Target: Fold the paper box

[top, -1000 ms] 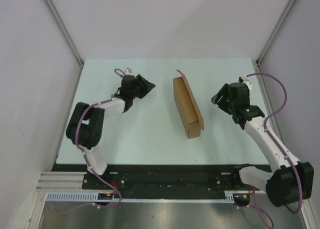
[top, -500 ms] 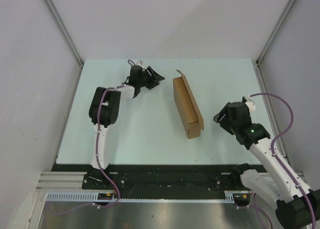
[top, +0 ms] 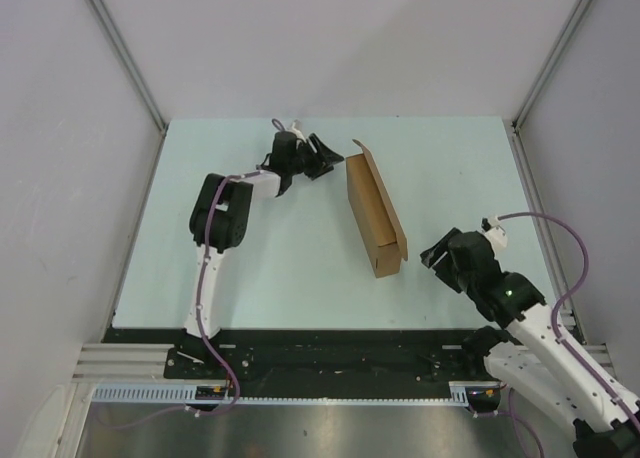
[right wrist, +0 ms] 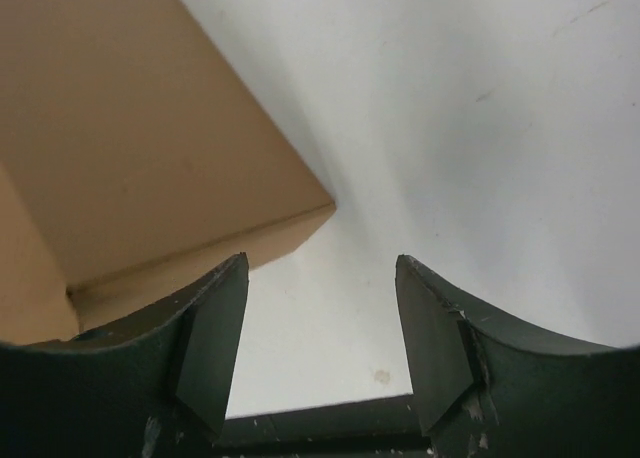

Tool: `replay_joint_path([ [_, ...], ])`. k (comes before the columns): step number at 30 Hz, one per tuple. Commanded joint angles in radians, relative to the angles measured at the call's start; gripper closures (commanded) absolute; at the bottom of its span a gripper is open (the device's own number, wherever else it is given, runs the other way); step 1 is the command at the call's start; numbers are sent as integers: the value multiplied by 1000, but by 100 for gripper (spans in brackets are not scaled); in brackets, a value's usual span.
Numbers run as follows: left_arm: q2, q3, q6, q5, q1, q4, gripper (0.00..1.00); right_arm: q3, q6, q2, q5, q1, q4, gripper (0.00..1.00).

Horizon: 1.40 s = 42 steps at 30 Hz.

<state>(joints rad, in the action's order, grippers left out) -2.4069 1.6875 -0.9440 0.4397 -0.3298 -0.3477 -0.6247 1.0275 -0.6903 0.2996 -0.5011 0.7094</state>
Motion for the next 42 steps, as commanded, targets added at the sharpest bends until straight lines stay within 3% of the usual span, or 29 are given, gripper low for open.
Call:
replay_joint_path([
  [1, 110, -176, -42, -30, 37, -83, 38, 43, 65, 98, 159, -160, 88, 32],
  [8, 238, -377, -42, -44, 75, -146, 38, 161, 216, 183, 519, -646, 93, 29],
  [10, 238, -347, -12, -41, 75, -122, 38, 180, 372, 158, 593, -791, 128, 30],
  [14, 201, -266, 25, -19, 69, -45, 38, 200, 577, 14, 662, -889, 144, 36],
  [19, 163, -210, 22, -2, 46, -48, 39, 209, 591, -35, 676, -872, 21, 53],
  [22, 147, -187, 11, 10, 32, -69, 39, 250, 496, 35, 616, -766, -115, 71],
  [25, 127, -154, 5, 37, 21, -71, 39, 319, 332, 101, 390, -585, -296, 85],
  [28, 115, -140, 5, 53, 15, -74, 40, 341, 254, 88, 276, -462, -410, 92],
  [36, 72, -97, 7, 80, -14, -62, 41, 359, 181, -113, 89, -329, -753, 96],
  [42, 68, -104, 2, 108, -38, -74, 42, 355, 164, -189, 13, -229, -820, 96],
])
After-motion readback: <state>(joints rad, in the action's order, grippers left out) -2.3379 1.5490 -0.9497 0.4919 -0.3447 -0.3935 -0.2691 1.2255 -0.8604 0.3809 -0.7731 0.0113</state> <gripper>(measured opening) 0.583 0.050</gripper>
